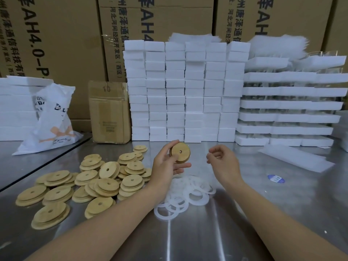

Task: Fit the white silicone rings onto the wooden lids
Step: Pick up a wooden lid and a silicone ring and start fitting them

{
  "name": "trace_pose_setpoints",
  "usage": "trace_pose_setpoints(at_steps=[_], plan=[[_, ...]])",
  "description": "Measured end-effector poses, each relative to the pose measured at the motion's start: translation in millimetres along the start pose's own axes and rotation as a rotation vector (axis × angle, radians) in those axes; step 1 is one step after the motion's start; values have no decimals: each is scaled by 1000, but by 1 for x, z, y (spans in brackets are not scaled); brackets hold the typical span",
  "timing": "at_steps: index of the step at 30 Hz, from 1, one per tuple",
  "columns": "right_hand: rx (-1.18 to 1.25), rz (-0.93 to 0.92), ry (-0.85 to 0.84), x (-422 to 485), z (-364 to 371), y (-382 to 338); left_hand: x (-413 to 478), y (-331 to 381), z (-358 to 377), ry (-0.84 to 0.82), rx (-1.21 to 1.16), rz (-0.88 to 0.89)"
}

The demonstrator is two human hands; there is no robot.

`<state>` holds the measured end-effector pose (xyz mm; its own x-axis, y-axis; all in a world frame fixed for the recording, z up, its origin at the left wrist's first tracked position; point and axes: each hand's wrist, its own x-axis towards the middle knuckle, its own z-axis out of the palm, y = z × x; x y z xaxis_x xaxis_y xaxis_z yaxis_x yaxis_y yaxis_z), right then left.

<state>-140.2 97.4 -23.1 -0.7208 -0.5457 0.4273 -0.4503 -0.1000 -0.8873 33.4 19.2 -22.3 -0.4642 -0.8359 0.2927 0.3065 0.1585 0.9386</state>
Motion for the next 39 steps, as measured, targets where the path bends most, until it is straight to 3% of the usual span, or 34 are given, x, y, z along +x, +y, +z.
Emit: trace_pose_setpoints(at_steps=[11, 18, 28, 33, 39], plan=[[117, -220, -166, 1, -19, -27, 5, -2, 3, 17, 14, -42], [8, -315, -284, -9, -14, -35, 4, -5, 4, -86, 36, -6], [-28, -356, -247, -15, -5, -32, 3, -1, 2, -173, -81, -75], [-85, -377, -213, -14, -7, -33, 3, -9, 1, -187, 61, 61], [-108, -375, -213, -11, -8, -30, 4, -11, -1, -180, 117, 102]])
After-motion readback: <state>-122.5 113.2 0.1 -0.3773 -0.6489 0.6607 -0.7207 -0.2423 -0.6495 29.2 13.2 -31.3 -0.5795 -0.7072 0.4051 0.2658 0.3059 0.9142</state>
